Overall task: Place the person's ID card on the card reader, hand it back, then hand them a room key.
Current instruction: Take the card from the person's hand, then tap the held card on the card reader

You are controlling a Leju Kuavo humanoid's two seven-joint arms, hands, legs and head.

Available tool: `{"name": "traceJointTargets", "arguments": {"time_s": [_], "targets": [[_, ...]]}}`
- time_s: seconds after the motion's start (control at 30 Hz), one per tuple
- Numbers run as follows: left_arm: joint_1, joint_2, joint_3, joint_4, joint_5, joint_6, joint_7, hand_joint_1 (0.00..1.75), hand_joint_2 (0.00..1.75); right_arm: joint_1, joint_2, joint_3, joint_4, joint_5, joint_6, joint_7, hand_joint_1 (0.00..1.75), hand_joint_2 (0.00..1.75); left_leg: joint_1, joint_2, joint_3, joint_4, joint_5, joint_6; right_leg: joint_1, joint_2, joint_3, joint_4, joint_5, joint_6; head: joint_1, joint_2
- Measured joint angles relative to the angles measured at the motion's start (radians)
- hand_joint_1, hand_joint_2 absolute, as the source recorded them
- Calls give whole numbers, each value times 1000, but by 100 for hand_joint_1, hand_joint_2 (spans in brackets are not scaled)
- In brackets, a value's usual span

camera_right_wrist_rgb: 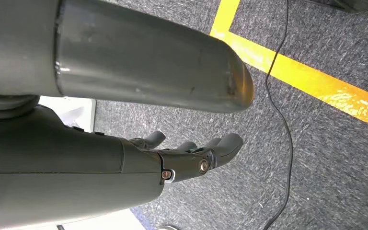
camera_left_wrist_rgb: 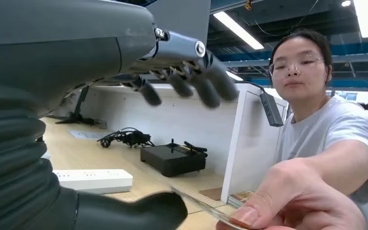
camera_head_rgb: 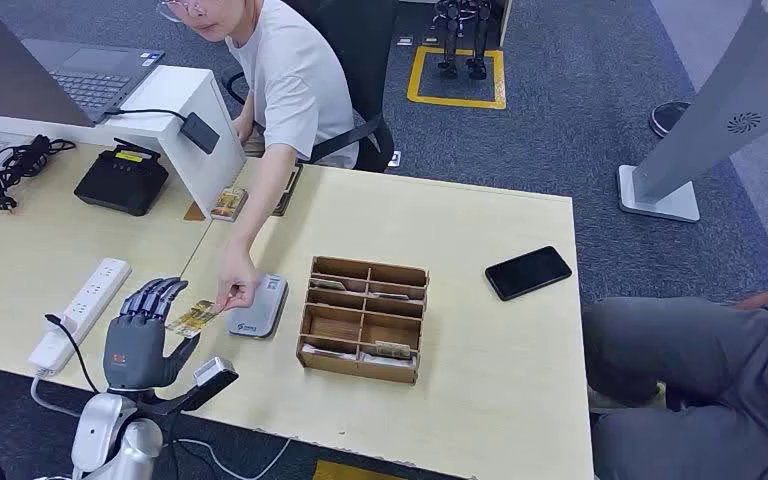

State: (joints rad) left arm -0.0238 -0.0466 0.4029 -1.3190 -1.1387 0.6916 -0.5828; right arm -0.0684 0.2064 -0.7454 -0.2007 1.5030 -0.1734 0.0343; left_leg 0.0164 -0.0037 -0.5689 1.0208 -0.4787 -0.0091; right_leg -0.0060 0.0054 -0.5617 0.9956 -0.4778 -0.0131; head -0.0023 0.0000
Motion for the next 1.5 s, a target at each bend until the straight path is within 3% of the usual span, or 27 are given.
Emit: {"name": "traceJointTargets", "arguments": {"time_s": [0.63,0.73,0.9,1.0,1.5], "targets": [[18,39,-118,8,216,-9,-54,175,175,0,0,-11,0,6,-7,-11,0,0,0,0,0,0,0,0,0,0,0,0,0,0,0,0],[27,42,-157,0,327,-78,-26,175,175,0,0,-14,0,3,-7,-10,0,0,0,0,0,0,0,0,0,0,0,0,0,0,0,0],[28,47,-218,-28,607,-370,70,175,175,1,0,-26,0,-1,-10,1,0,0,0,0,0,0,0,0,0,0,0,0,0,0,0,0],[21,41,-233,-43,730,-467,110,175,175,1,0,-32,0,-3,-17,6,0,0,0,0,0,0,0,0,0,0,0,0,1,-1,0,0],[4,29,-248,-63,774,-493,128,175,175,1,0,-35,0,-4,-18,6,0,0,0,0,0,0,0,0,0,0,0,0,1,-1,0,0]]}}
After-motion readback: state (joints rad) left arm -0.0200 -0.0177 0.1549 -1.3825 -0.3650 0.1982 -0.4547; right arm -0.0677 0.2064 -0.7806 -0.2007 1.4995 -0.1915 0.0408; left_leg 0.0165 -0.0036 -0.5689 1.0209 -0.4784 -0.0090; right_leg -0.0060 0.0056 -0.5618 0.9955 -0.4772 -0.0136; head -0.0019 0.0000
